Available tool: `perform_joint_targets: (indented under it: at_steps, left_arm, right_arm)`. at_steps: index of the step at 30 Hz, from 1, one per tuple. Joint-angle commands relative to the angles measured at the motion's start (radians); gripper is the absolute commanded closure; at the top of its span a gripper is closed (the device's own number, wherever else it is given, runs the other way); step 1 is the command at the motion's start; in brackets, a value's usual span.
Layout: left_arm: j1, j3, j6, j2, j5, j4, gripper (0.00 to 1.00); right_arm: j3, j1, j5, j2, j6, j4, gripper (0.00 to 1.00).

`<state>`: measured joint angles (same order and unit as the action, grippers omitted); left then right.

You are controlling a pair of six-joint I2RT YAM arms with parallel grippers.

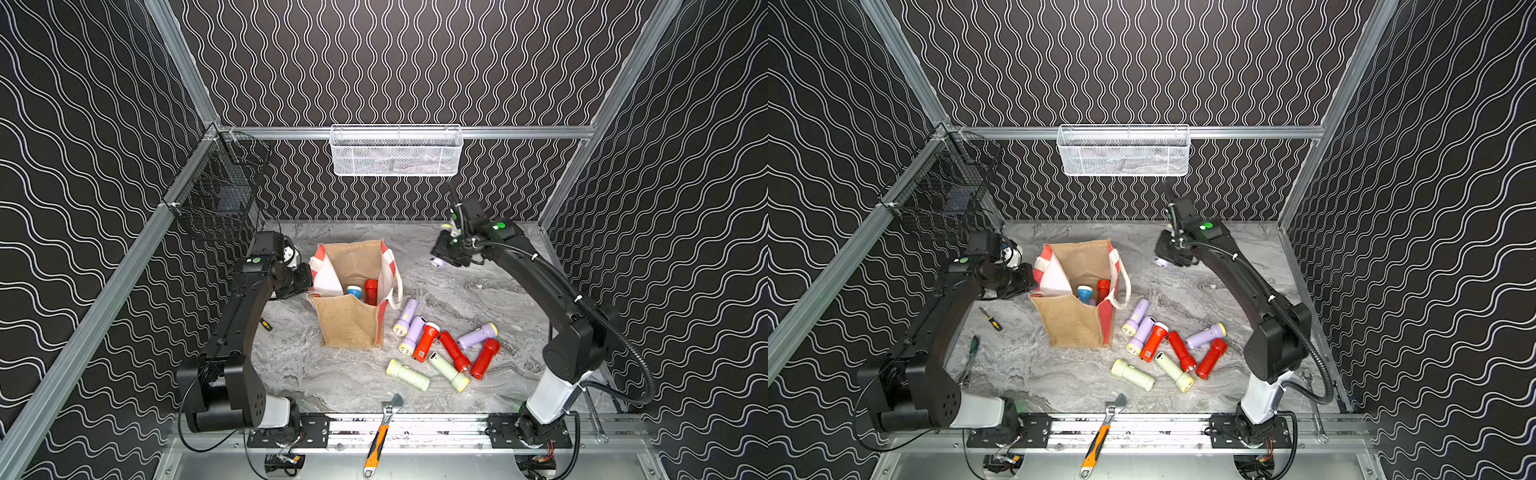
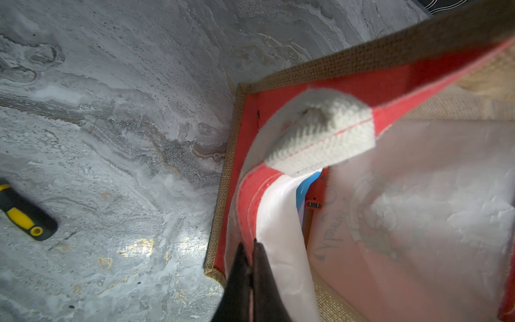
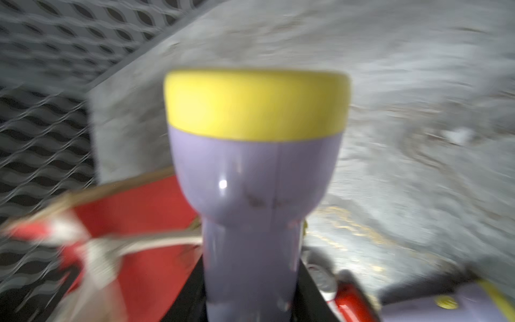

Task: Put the flashlights into the tote bags
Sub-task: Place the flashlight in the canvas bag.

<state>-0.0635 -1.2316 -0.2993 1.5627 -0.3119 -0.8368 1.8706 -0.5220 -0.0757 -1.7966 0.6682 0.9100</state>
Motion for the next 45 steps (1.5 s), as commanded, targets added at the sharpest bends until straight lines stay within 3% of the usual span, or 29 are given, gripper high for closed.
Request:
perform_joint_targets:
  at_steps: [1, 5, 9, 13, 21, 33, 45]
  left_arm:
    - [0.0, -0.001, 0.008, -0.003, -0.034, 0.046, 0.94]
    - [-0.001, -0.002, 0.003, -0.007, -0.039, 0.056, 0.95]
    - [-0.001, 0.01, -0.006, -0.027, -0.053, 0.069, 0.95]
    - [-0.001, 0.016, -0.008, -0.042, -0.063, 0.073, 0.95]
    - [0.0, 0.023, -0.015, -0.068, -0.083, 0.082, 0.95]
    - [0.001, 0.024, -0.008, -0.09, -0.099, 0.079, 0.95]
    - [0.0, 0.027, -0.005, -0.092, -0.101, 0.078, 0.95]
  right_arm:
    - [0.169, -0.065, -0.09, -0.054, -0.045, 0.101, 0.8]
    - [0.297, -0.155, -0.246, -0.121, -0.054, 0.021, 0.77]
    - [0.35, -0.224, -0.22, -0.184, -0.077, -0.011, 0.77]
    - [0.268, -0.247, -0.314, -0.203, -0.057, -0.094, 0.77]
    - [0.136, -0.313, -0.305, -0.243, 0.0, -0.184, 0.76]
    - [0.202, -0.33, -0.257, -0.443, -0.018, -0.045, 0.76]
    - [0.259, -0.309, -0.333, -0.598, -0.01, 0.046, 0.74]
